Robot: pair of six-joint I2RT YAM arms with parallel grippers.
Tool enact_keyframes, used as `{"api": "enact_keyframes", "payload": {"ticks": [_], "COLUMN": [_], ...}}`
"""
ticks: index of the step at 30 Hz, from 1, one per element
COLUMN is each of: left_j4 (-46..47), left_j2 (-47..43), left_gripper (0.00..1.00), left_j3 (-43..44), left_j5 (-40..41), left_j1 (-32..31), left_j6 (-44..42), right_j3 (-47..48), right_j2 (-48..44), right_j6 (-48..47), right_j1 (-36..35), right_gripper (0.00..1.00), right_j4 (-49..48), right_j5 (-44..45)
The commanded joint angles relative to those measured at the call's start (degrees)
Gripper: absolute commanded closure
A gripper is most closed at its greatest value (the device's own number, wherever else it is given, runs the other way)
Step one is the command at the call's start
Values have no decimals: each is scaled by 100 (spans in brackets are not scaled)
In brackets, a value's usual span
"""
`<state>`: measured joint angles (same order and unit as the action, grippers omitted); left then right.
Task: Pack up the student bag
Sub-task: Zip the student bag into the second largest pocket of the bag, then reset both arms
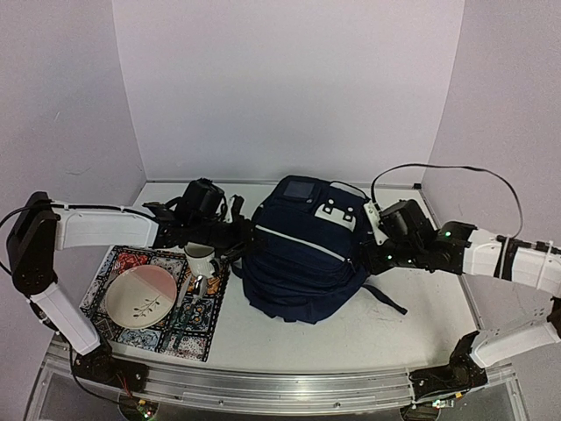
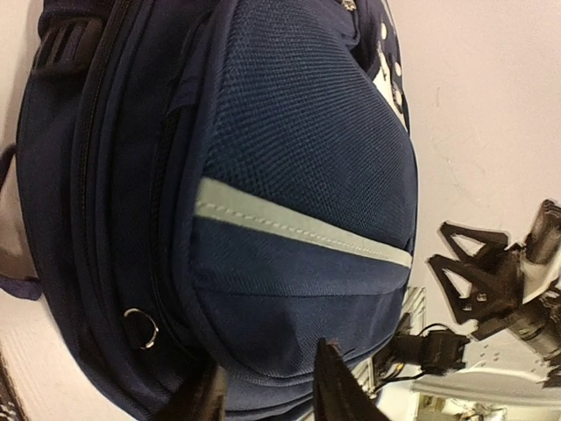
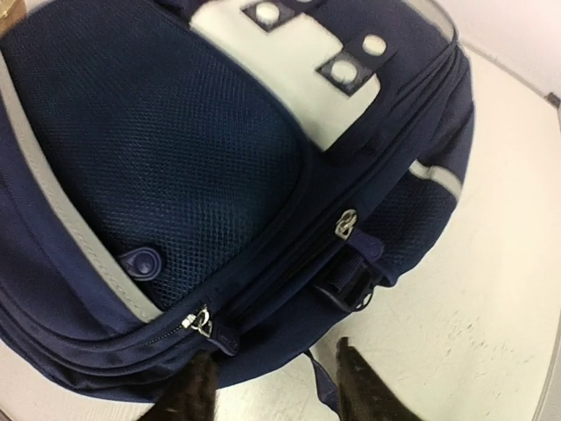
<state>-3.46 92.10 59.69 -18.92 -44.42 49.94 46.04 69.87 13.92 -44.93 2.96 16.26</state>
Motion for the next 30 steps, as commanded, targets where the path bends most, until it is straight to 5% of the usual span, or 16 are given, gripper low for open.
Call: {"api": "enact_keyframes", "payload": {"ticks": [1,7,15,22,30], "left_j4": [-283,-1011,-1904,-1784,-1607], "left_j2": [-449,-1170,-2973,-3514,-3852], "left_gripper": [55,45,1,0,0], "left_j3": [498,605,107,-461,-624], "left_j5": [82,725,3413,5043,4003], "left_j1": [235,710,1031,1160,3083], "left_j6": [-453,-1078,-1800,-2232,-2383], "right_j3": [-63,-158,-416,-418,-542], "right_j2": [-812,-1964,-3268,-2722,-2551], "right_j6": [-58,197,532,580,84], "right_j1": [10,21,20,55,1903], "right_gripper": [39,18,2,2,2], "right_j4": [-57,255,496,-32,-1051], "right_j5": [427,1411,2451,3499,1794]}}
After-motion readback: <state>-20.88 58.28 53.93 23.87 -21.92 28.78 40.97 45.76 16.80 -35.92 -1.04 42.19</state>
